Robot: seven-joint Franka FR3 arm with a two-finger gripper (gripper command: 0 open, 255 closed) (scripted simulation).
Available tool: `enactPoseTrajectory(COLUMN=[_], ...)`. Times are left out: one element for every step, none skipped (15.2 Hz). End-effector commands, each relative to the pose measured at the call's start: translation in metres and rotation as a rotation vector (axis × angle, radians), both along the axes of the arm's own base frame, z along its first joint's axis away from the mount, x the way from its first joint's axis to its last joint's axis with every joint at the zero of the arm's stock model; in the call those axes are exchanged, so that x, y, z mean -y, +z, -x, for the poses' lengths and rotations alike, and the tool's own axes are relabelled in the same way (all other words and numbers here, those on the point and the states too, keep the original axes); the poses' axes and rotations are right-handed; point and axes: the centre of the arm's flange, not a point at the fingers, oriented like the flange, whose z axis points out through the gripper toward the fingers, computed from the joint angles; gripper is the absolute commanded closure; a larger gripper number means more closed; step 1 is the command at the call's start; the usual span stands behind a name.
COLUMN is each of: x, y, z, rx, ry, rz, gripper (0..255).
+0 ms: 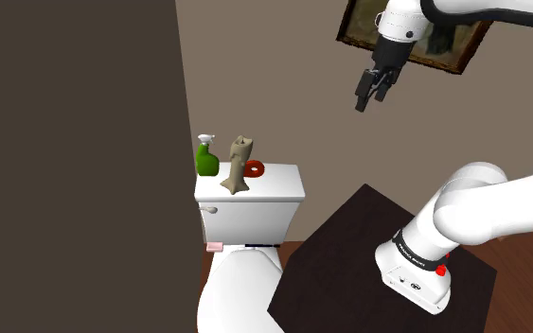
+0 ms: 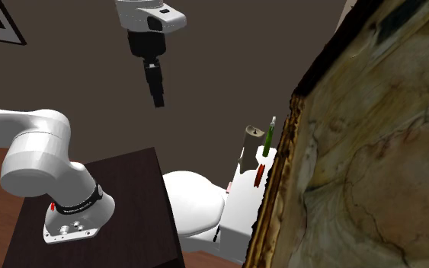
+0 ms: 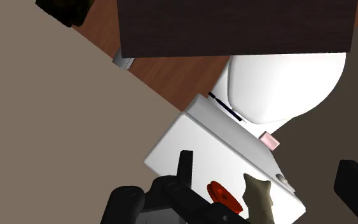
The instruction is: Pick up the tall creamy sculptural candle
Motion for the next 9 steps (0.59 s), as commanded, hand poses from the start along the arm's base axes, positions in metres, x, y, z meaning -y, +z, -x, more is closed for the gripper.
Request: enactPoseTrajectory(x=[0.000,0.000,0.001,0.001,0.001,0.001,0.001,0.000,0.000], y=[0.000,-0.009,-0.019,-0.028,-0.038,-0.047,-0.056,-0.065,-0.074], z=[0.000,-0.008,-0.016,-0.024,-0.033,-0.041,-0.049,-0.058,-0.066], rx=[0.000,0.006,0.013,0.019,0.025,0.032,0.038,0.044,0.050], ry=[0.000,0.012,0.024,0.037,0.049,0.061,0.073,0.085,0.098], rz=[0.000,-0.002,-0.004,-0.007,-0.009,-0.011,-0.013,-0.016,-0.018], gripper=[0,0,0,0,0,0,0,0,0])
